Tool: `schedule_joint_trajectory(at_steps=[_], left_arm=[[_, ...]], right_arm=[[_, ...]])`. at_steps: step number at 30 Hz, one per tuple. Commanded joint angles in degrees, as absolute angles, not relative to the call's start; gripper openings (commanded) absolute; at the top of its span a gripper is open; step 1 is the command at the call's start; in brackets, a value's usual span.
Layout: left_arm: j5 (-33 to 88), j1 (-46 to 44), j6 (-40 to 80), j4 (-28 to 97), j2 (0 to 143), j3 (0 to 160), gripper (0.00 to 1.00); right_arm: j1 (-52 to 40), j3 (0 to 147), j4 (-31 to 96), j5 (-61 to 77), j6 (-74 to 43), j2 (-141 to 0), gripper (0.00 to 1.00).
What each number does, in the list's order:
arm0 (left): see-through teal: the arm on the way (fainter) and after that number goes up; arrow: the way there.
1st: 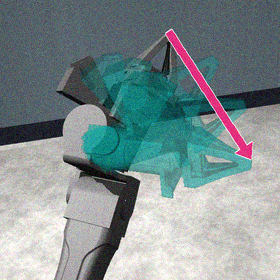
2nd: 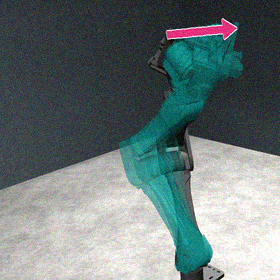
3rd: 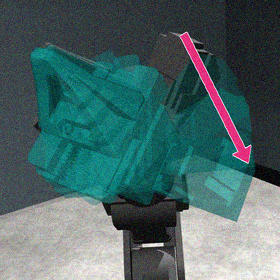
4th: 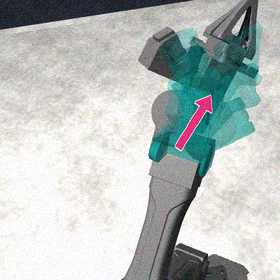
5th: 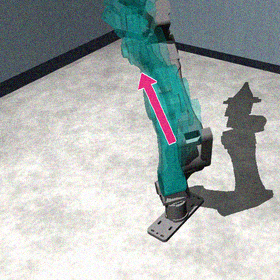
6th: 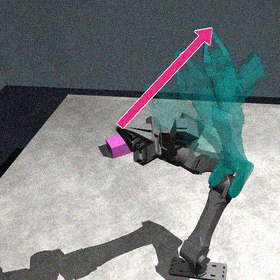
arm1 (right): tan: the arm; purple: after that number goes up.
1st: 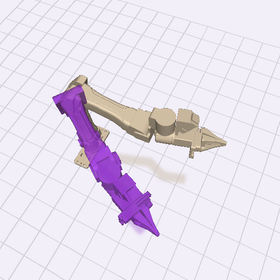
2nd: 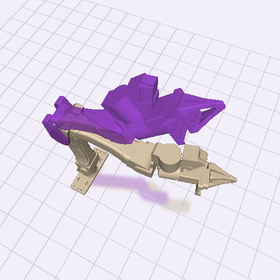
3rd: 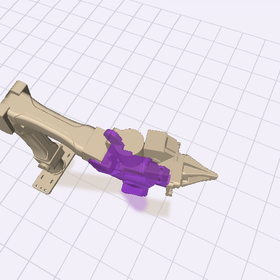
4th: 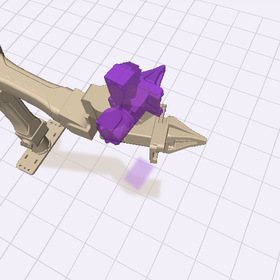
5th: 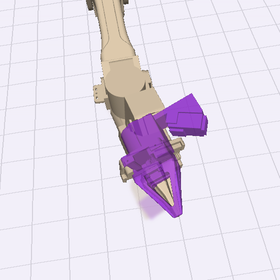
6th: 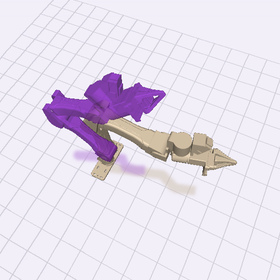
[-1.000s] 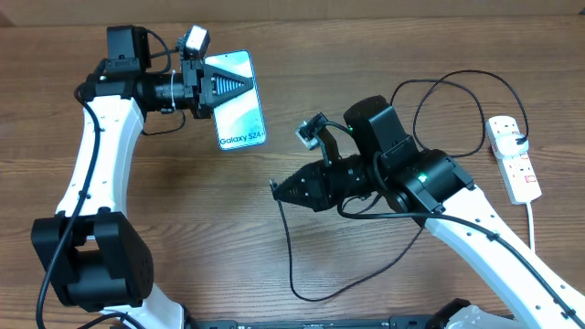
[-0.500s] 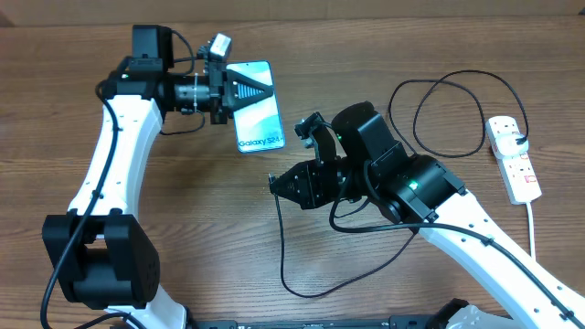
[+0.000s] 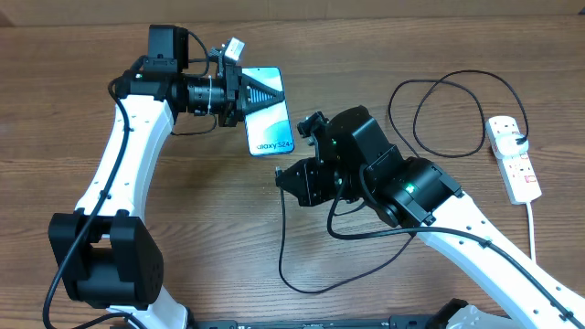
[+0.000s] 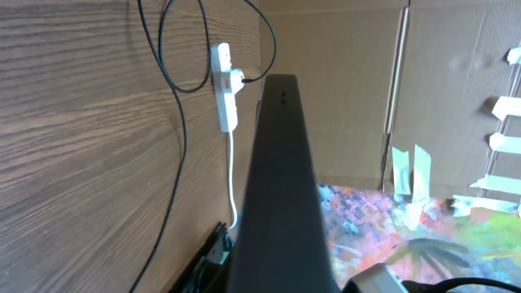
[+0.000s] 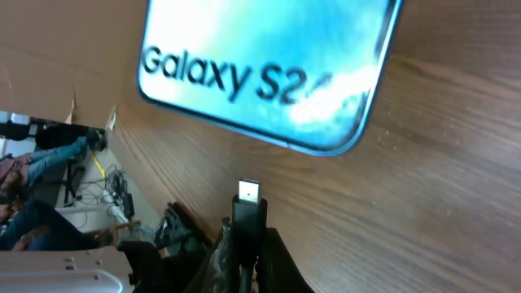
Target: Plug charger to phone and switch on socket
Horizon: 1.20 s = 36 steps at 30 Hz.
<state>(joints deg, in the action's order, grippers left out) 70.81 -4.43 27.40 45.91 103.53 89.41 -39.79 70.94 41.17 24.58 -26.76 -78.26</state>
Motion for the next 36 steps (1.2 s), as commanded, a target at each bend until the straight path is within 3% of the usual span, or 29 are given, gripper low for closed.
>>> schedule_joint_trajectory(at_steps=[1, 18, 36], left_arm=[[72.2, -4.9, 24.1, 46.1, 103.0, 90.1, 0.04], [78.4, -5.7, 21.2, 46.0, 103.0, 90.1, 0.04], [72.8, -5.7, 21.5, 48.2, 103.0, 90.1, 0.04]], right_arm=[[-40.0, 72.4, 40.3, 24.1, -26.6, -77.5, 0.04], [-40.0, 72.4, 38.7, 28.3, -25.1, -77.5, 0.04], [-40.0, 72.4, 38.7, 24.6, -23.6, -77.5, 0.04]])
